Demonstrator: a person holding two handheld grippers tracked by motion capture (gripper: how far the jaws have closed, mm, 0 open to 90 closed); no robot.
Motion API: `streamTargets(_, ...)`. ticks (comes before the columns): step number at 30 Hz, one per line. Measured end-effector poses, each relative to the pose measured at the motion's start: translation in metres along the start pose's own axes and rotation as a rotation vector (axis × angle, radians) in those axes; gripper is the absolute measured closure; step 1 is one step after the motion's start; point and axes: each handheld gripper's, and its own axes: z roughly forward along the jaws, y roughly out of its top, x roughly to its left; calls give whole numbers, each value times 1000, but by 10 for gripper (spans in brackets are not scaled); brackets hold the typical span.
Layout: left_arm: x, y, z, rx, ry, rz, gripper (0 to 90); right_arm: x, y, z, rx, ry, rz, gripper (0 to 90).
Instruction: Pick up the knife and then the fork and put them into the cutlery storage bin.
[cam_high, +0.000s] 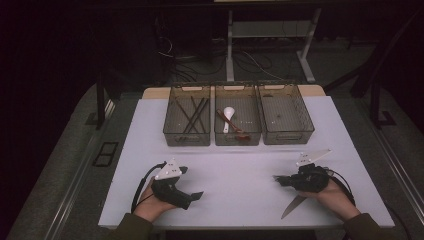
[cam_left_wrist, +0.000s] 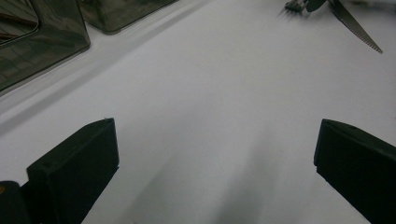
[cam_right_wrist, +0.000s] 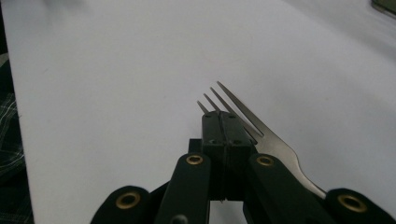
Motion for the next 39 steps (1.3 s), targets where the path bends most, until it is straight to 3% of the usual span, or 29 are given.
streamTargets(39,0,0,0,-1,-4,4,0,-36,47,38,-50,-62,0,889)
